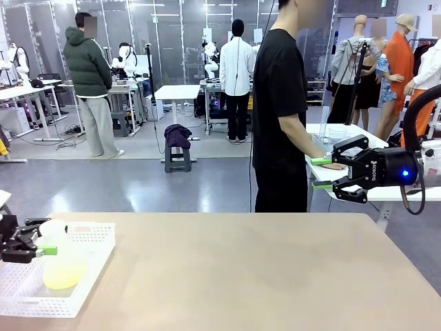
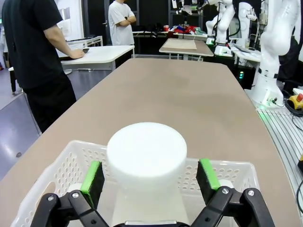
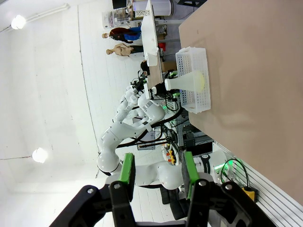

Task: Prepare the solutions needed for the experiment.
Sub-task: When the human places the Big flask in the center of the table, pick up the Big flask and place it in the left Organizing basket.

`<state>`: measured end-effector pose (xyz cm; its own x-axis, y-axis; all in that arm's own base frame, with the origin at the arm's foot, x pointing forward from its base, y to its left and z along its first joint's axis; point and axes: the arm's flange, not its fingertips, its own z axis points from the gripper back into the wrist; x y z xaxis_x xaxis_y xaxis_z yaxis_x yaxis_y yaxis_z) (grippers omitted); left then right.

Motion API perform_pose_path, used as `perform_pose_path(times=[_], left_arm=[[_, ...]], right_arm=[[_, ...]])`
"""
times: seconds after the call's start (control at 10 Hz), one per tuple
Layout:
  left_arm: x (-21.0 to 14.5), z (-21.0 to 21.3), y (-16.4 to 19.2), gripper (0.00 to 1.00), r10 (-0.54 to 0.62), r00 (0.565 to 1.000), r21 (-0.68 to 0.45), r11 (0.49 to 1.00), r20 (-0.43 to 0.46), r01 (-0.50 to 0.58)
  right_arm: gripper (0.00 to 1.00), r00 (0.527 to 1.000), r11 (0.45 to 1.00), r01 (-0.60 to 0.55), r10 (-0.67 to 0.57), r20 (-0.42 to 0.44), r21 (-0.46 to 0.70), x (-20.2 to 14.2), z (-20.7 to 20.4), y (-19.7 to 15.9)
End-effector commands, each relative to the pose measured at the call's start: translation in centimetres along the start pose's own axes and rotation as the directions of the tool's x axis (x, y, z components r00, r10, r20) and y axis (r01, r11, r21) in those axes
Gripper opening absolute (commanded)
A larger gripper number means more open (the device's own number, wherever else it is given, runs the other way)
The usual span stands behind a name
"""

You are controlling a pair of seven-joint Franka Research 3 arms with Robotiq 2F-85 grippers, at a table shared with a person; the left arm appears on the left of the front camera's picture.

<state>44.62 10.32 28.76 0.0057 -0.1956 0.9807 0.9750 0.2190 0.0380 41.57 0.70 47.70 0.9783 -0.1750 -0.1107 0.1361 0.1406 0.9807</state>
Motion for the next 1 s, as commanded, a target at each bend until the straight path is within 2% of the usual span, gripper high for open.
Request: perform_pose_path(times=[0.0, 0.3, 0.5, 0.7, 0.8, 0.9], left_arm=[[1.0, 1.7, -0.6, 1.0, -0.016, 1.0, 0.038, 0.999, 0.004, 0.016], [3.0, 4.6, -1.8, 1.0, -0.014, 1.0, 0.113, 0.994, 0.028, 0.01], [5.1, 5.9, -2.9, 1.0, 0.062, 0.996, -0.018, 0.998, 0.07, -0.061], [7.2, 7.0, -4.0, 1.0, 0.109, 0.988, -0.086, 0.991, 0.106, -0.1], [8.7, 7.3, -4.6, 1.0, 0.152, 0.973, -0.108, 0.985, 0.174, -0.134], [11.0, 6.8, -5.6, 1.0, 0.244, 0.941, -0.143, 0.966, 0.234, -0.215]], right_arm=[[0.51, 1.0, 1.0, -0.003, 0.003, -0.006, 0.009, 0.0, 0.1, 0.1], [0.51, 1.0, 1.0, -0.003, 0.003, -0.006, 0.009, 0.0, 0.1, 0.1], [0.51, 1.0, 1.0, -0.003, 0.003, -0.006, 0.009, 0.0, 0.1, 0.1], [0.51, 1.0, 1.0, -0.003, 0.003, -0.006, 0.009, 0.0, 0.1, 0.1], [0.51, 1.0, 1.0, -0.003, 0.003, -0.006, 0.009, 0.0, 0.1, 0.1], [0.51, 1.0, 1.0, -0.003, 0.003, -0.006, 0.009, 0.0, 0.1, 0.1]])
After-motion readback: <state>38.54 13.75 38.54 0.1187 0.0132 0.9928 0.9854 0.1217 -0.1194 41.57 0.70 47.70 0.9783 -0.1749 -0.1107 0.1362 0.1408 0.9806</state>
